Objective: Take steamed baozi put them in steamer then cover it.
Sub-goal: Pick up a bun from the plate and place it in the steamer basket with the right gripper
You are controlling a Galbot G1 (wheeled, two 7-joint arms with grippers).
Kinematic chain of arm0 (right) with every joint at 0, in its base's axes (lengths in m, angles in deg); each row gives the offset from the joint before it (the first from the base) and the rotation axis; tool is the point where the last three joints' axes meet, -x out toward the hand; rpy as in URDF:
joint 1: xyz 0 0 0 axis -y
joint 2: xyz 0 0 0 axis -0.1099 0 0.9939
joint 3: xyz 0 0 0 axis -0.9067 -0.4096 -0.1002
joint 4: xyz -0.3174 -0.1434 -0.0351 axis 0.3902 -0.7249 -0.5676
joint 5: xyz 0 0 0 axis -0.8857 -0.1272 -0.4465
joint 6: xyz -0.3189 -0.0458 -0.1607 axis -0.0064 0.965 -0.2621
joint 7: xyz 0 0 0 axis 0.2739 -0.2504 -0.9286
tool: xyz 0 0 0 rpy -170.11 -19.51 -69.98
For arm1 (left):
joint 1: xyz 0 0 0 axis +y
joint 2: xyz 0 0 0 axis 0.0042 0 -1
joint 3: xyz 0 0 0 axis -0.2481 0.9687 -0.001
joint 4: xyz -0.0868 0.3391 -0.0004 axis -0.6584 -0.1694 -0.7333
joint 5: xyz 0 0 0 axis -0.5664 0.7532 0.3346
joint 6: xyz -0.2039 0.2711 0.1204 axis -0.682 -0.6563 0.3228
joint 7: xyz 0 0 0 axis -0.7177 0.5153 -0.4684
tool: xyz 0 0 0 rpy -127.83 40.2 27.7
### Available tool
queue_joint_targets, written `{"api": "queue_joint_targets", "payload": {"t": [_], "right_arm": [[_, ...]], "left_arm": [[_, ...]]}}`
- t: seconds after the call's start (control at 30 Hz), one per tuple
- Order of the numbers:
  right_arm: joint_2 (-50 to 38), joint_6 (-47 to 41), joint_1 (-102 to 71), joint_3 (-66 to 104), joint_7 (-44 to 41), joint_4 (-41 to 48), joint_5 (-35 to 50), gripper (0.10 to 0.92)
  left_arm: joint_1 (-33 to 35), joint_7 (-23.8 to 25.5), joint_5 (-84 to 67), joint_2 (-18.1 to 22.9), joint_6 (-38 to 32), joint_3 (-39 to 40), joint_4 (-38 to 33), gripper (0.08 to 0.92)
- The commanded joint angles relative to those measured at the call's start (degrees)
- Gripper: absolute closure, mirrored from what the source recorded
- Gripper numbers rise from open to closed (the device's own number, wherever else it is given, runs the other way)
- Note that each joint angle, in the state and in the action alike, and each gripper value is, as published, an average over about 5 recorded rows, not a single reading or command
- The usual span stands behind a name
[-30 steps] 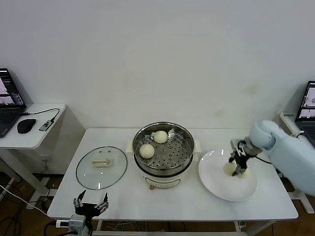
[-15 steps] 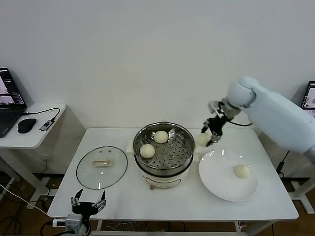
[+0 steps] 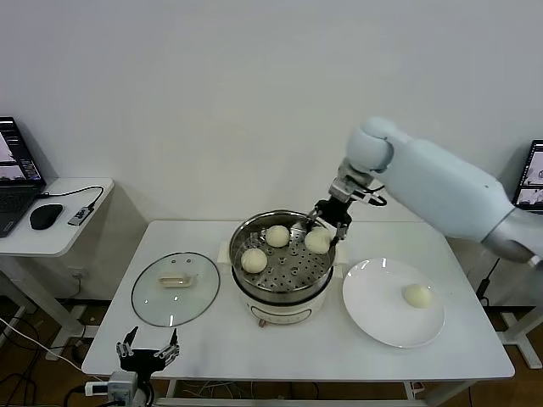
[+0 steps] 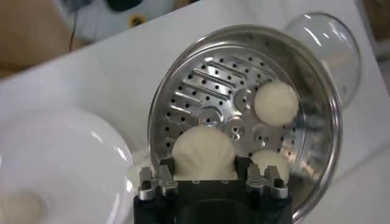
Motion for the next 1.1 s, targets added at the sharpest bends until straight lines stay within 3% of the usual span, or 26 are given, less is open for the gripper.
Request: {"api": "queue_joint_targets", "payload": {"t": [0.03, 0.3, 1.1], "right_arm": [[6.4, 16.2, -0.2, -1.0, 1.2, -0.7, -9.6, 0.423], [7.6, 16.4, -0.8, -3.4, 2.6, -2.5, -13.5, 0.423], [10.6, 16.4, -6.9, -3.7, 3.5, -1.2, -12.1, 0.42]], "left_arm": [[0.6, -0.2, 0.1, 0.3, 0.0, -0.2, -0.5, 0.177], [0.7, 0.0, 0.1, -0.1, 0.1, -0.6, -0.7, 0.177], [0.0, 0.3, -0.2, -0.3, 0.2, -0.3, 0.4, 0.177]]}}
